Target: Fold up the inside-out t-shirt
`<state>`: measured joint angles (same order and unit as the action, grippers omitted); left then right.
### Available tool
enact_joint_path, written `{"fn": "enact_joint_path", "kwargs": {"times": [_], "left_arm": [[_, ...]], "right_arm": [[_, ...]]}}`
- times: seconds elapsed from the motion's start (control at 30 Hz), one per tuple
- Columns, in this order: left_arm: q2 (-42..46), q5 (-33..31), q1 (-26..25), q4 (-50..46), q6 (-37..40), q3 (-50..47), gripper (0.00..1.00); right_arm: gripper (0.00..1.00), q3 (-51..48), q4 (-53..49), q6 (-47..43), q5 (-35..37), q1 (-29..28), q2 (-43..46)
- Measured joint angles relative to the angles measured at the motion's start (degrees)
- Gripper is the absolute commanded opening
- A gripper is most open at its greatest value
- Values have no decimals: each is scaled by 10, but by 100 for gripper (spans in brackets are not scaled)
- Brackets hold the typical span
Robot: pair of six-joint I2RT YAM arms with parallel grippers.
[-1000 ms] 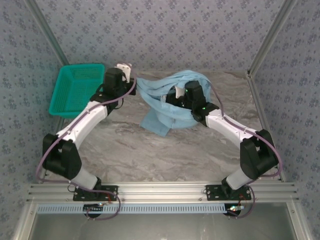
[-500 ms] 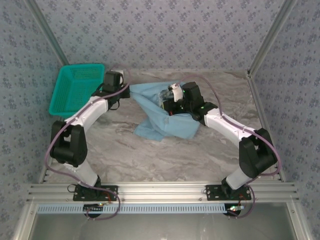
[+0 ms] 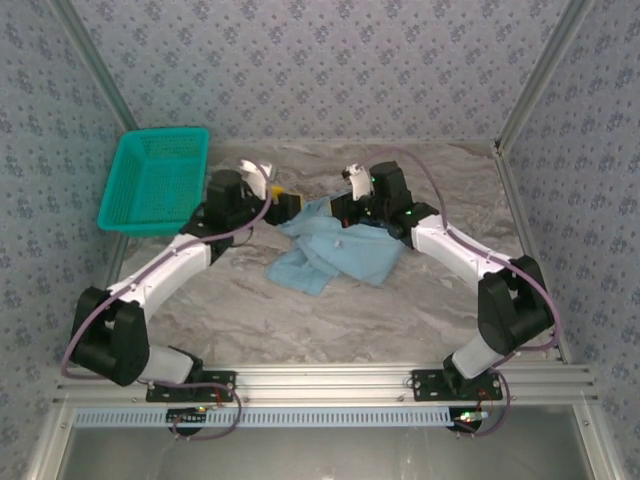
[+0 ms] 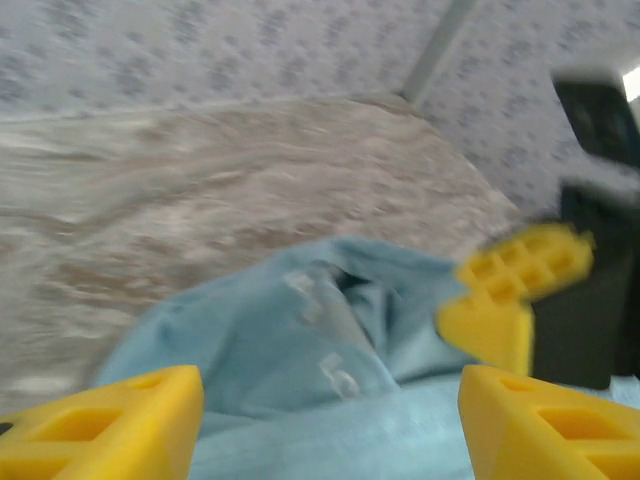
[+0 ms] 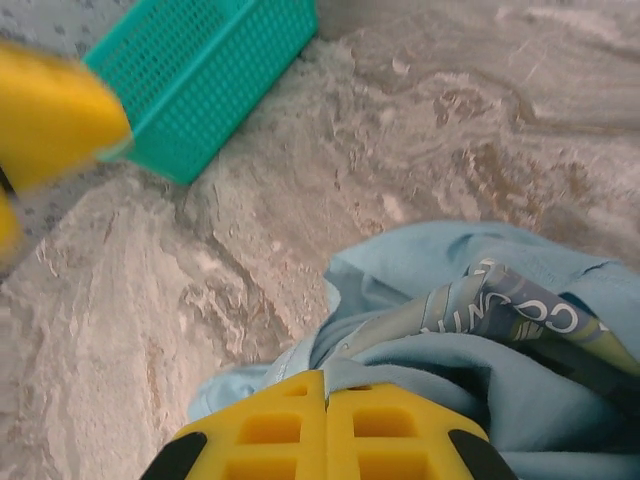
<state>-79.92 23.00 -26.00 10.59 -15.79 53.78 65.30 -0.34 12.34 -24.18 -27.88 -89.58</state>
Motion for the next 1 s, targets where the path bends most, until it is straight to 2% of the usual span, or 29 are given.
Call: {"fn": "enact_joint_path", "kwargs": {"times": [0.1,0.23,0.4,0.5,0.6,0.67,0.8,0.9,1.0], "left_arm": [[-28,9,-29,59,-19,-49,69],[-97,8,-54,95,-29,-59,68],[-154,13,-98,138,-32,-42,43],[-161,19,-116,164,-28,-39,37],[-161,19,-128,186,-23,-50,36],[-157,18,-132,195,-17,-76,40],[-113,4,-130,176,-4,-145,56],[-17,-17,-127,145,6,-181,65],[80,-47,-127,137,5,-175,73]], "right_arm": [[0,0,31,35,-15,17,14],[0,7,66,82,-34,29,22],[0,43,99,141,-42,30,22],[0,74,123,177,-38,39,22],[0,115,142,209,-33,49,21],[0,146,147,220,-30,53,21],[0,190,145,214,-26,55,22],[0,196,134,195,-26,53,22],[0,188,114,176,-22,47,22]]}}
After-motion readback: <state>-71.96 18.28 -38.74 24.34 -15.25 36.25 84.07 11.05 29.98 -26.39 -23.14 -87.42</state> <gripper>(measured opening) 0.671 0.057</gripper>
